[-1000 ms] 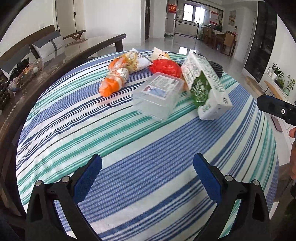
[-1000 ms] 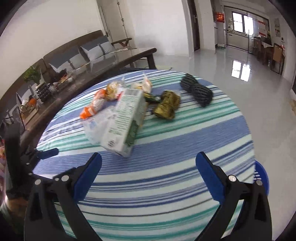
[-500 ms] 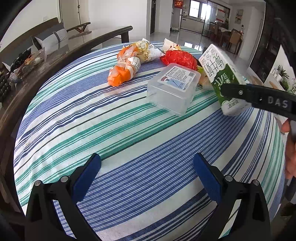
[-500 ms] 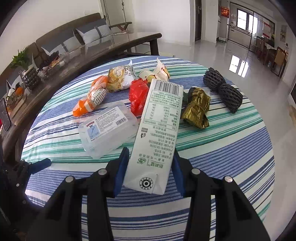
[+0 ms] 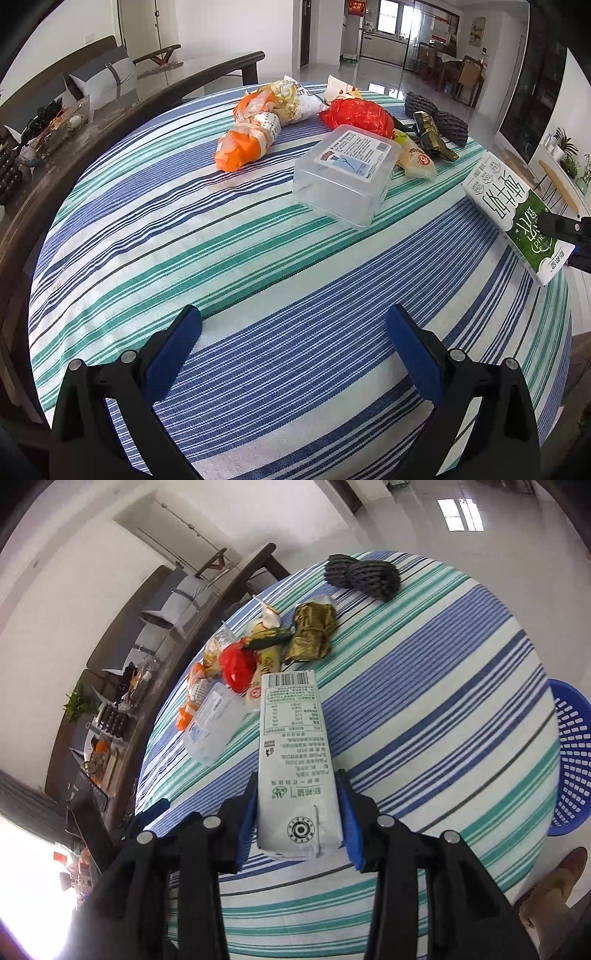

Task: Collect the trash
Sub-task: 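Grasp the clear plastic box with the left tool while the right tool holds the carton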

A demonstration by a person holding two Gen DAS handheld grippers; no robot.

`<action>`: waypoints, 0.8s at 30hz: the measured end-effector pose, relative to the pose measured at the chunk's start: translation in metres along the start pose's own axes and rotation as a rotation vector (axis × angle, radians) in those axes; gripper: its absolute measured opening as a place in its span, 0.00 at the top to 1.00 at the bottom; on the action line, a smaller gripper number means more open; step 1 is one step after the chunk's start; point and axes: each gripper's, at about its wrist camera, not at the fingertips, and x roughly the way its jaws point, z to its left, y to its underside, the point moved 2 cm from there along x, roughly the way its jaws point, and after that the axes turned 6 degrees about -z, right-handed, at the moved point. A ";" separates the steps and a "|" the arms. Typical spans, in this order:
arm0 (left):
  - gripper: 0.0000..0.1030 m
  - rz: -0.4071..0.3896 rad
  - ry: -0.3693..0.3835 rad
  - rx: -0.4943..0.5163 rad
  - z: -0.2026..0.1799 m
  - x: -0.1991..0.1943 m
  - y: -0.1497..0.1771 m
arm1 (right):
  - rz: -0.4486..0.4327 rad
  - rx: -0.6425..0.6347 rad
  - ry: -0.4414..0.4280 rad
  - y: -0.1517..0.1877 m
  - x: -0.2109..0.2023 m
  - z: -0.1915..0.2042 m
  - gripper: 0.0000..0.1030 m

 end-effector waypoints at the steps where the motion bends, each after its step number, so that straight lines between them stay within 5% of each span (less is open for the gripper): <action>1: 0.05 0.000 0.000 0.000 0.000 0.000 0.000 | -0.012 0.002 0.028 0.000 -0.002 -0.004 0.54; 5: 0.05 0.000 0.000 0.000 0.000 0.000 0.000 | -0.057 0.015 0.088 -0.003 -0.006 -0.022 0.31; 10: 0.05 0.000 0.000 0.001 0.000 0.000 0.000 | -0.141 -0.101 0.218 -0.008 -0.024 -0.024 0.29; 13: 0.05 0.000 0.000 0.000 0.000 0.000 0.000 | -0.151 -0.212 0.226 -0.006 -0.027 -0.007 0.17; 19: 0.05 0.022 0.038 0.052 -0.002 0.001 -0.004 | -0.051 -0.444 0.298 0.002 0.004 0.023 0.16; 24: 0.05 0.013 0.117 0.073 0.000 -0.001 -0.038 | -0.014 -0.463 0.321 0.001 0.012 0.021 0.16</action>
